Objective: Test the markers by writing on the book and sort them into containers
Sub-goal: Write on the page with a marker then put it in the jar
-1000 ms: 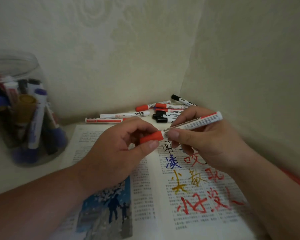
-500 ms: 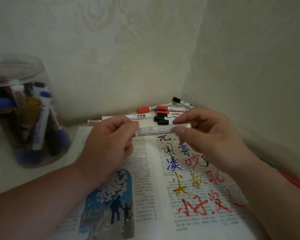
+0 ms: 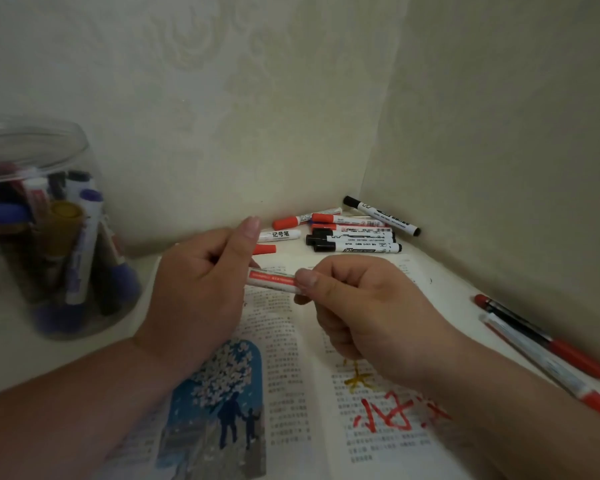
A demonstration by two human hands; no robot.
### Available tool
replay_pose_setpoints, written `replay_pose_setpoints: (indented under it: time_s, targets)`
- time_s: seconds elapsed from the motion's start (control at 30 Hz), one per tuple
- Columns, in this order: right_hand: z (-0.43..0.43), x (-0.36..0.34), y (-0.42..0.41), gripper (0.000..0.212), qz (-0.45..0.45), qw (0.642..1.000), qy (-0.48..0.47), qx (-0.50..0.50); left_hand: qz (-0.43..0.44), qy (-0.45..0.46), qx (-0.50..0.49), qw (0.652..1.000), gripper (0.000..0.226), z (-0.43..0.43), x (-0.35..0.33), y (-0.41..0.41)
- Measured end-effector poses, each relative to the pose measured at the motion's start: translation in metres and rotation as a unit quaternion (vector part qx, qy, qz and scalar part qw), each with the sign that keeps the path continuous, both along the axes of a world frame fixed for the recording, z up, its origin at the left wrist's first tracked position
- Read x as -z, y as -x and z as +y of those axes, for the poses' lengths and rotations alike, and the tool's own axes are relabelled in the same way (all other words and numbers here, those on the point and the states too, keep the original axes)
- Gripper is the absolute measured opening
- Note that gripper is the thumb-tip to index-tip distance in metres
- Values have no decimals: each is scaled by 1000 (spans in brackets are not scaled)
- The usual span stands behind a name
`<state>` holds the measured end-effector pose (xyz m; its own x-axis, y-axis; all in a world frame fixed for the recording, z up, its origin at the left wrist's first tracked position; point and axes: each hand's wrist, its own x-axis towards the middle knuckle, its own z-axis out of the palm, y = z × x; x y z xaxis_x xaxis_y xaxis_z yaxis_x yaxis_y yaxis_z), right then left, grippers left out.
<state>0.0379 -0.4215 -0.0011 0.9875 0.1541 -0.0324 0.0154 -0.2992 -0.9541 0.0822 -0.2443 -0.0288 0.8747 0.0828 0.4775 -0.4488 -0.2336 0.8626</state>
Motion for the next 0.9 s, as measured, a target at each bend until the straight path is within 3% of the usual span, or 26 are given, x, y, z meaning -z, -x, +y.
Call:
replay_pose_setpoints:
  time_s: [0.07,0.17,0.37,0.57,0.67,0.73,0.9]
  targets:
    - [2,0,0,25,76,989,-125,-19,-26,-19,-1,999,40,1,0,0]
    - [4,-1,-2,19,103,975,-197,-17,-53,-42,-2,998,47,3,-1,1]
    - [9,8,-16,8,-31,948,-296,114,-3,2,-7,1000,39,1,-2,-8]
    - [23,6,-25,28,-149,937,-267,170,24,58,12,998,22,8,-4,-7]
    - [27,-12,-32,29,-179,934,-253,179,76,200,89,973,49,11,-1,-14]
    - [34,-32,-36,27,-227,928,-238,174,118,283,83,948,54,15,-2,-23]
    - [74,-92,-45,19,-375,897,-205,112,183,215,62,957,32,16,-1,-30]
